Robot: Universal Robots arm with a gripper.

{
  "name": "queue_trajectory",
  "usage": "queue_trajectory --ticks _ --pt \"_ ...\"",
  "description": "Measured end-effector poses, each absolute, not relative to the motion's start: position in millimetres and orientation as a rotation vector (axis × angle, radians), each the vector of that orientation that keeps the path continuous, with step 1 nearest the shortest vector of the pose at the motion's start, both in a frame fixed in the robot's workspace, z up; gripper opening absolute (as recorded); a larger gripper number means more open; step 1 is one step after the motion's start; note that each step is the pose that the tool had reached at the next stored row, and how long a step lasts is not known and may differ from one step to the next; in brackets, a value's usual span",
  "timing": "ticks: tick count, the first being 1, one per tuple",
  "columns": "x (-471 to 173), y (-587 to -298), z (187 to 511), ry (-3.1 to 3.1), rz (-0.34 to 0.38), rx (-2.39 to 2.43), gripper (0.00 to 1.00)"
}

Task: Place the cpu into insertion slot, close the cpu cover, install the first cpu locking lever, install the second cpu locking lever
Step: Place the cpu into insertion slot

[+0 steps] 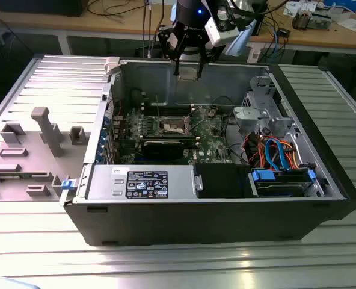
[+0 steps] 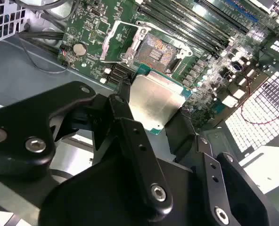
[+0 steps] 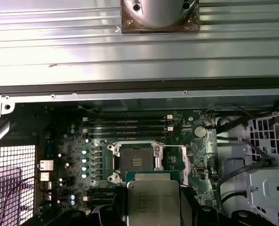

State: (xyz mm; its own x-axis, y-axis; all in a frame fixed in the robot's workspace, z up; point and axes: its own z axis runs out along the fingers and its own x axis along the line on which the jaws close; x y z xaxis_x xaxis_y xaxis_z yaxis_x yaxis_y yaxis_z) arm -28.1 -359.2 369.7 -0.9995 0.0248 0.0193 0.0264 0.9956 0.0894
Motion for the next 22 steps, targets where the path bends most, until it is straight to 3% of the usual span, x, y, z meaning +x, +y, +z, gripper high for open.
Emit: queue_trajectory --ticks 22 --pt "-31.7 -362.7 368.4 -3.12 -0.141 -0.15 0.55"
